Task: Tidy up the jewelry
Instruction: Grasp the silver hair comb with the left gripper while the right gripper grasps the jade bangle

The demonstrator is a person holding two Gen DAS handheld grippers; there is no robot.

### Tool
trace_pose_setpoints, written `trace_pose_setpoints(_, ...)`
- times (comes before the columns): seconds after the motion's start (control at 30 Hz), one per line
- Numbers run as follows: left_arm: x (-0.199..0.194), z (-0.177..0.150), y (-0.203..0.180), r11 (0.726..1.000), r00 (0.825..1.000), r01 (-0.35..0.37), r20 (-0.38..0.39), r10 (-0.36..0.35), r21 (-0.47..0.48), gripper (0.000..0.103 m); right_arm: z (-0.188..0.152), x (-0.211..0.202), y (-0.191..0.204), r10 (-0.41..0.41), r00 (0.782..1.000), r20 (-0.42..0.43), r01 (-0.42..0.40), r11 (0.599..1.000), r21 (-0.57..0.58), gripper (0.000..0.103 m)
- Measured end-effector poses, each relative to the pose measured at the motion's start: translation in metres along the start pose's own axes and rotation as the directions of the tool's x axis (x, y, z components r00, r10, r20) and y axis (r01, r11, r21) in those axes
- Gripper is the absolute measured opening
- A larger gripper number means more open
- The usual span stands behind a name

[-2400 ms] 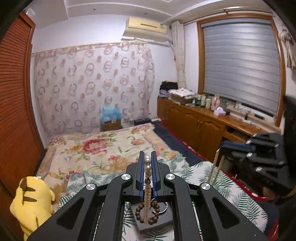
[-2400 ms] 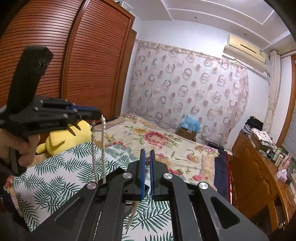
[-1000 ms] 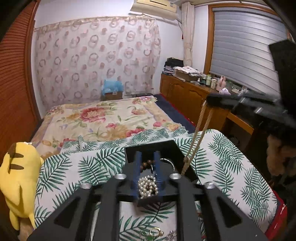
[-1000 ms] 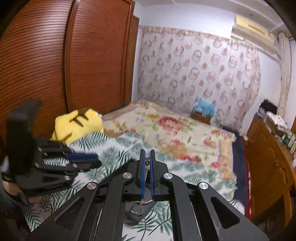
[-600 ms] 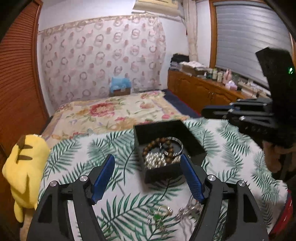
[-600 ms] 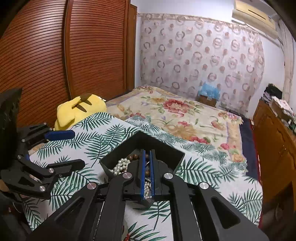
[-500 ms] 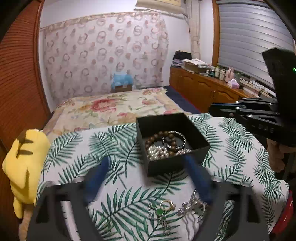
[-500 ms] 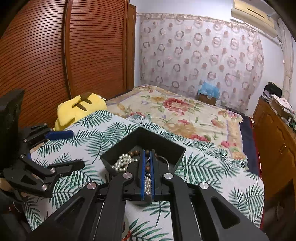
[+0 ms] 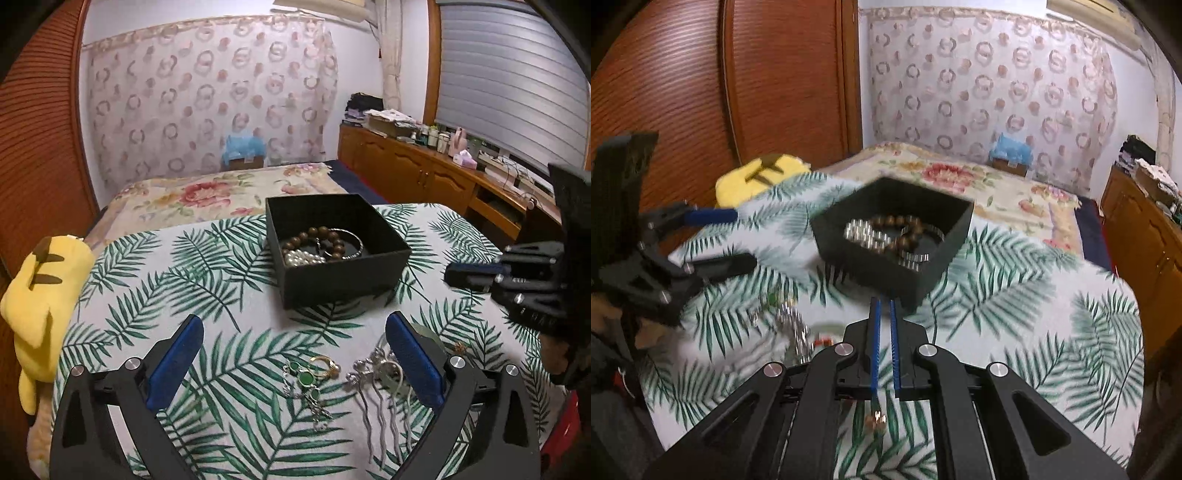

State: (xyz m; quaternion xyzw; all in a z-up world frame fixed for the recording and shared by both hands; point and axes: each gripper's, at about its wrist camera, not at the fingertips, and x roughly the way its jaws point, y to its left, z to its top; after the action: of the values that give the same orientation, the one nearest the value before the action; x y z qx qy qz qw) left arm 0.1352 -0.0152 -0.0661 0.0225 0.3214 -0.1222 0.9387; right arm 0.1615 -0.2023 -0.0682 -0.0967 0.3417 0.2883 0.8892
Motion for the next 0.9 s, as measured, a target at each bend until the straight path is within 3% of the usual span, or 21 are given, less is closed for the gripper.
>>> trace_pose_setpoints(0.1,0.003,-0.004,-0.008,0.999,0.999,0.016,-0.029,-0.015,0.042,0.095,-0.011,0.006,0.002,0.011,1.000,-0.029,-0.011,1.000,-0.001,0.008)
trace_pose_setpoints(0.2,0.006,-0.007,-0.012,0.998,0.999,0.018,-0.044,-0.016,0.052,0.095,-0.019,0.012,0.005,0.023,0.998,-0.054,-0.023,1.000,-0.003,0.021)
trace_pose_setpoints(0.53,0.016,-0.021,-0.020,0.994,0.989,0.082,-0.132,-0.071,0.074,0.095,-0.026,0.033,0.012,0.048,0.988,-0.146,-0.051,0.998,-0.019,0.021)
trace_pose_setpoints(0.8,0.018,-0.028,-0.029,0.986,0.978,0.149,-0.159,-0.136,0.074,0.095,-0.022,0.043,0.010,0.058,0.983,-0.174,-0.061,0.998,-0.010,0.021)
trace_pose_setpoints(0.9,0.021,-0.029,-0.035,0.983,0.973,0.167,-0.176,-0.152,0.076,0.095,-0.022,0.043,0.011,0.067,0.982,-0.176,-0.071,0.997,-0.016,0.016)
